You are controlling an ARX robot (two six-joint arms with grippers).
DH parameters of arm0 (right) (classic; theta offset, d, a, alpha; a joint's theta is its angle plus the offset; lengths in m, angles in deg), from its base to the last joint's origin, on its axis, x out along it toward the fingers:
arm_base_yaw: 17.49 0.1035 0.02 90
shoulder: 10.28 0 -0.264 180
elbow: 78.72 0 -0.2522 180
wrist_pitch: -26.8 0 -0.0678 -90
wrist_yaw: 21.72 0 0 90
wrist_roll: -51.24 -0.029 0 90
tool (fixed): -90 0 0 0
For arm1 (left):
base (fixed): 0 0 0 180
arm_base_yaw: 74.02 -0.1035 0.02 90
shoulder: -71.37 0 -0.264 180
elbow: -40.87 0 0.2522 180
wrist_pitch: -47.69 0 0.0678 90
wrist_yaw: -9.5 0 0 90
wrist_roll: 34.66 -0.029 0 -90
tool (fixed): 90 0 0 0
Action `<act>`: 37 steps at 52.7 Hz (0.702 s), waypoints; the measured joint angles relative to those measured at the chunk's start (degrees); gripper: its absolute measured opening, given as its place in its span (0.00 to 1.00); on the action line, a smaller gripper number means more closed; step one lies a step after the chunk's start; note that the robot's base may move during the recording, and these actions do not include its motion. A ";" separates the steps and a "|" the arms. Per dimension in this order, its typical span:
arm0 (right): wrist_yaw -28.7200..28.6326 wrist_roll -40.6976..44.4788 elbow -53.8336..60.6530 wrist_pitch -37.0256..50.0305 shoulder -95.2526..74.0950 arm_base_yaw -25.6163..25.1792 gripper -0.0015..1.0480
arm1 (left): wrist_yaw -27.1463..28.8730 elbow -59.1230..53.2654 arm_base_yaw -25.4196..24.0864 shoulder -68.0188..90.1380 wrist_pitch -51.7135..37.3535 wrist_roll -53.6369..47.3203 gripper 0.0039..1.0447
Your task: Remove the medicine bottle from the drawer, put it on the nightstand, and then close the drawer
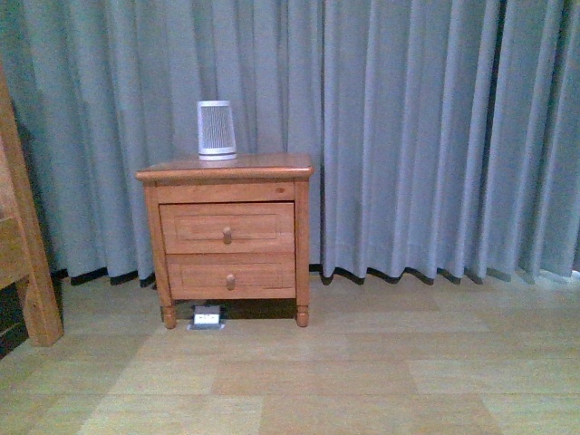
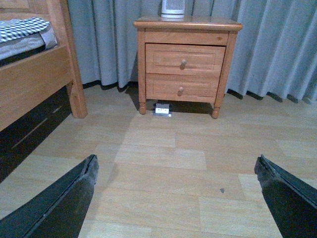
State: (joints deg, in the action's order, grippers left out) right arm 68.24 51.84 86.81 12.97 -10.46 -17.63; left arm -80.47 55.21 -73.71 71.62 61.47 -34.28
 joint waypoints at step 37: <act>0.00 0.00 0.00 0.00 0.00 0.00 0.93 | 0.00 0.00 0.00 0.00 0.00 0.00 0.94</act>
State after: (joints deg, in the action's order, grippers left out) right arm 68.24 51.84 86.81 12.97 -10.46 -17.63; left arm -80.47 55.21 -73.71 71.62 61.47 -34.28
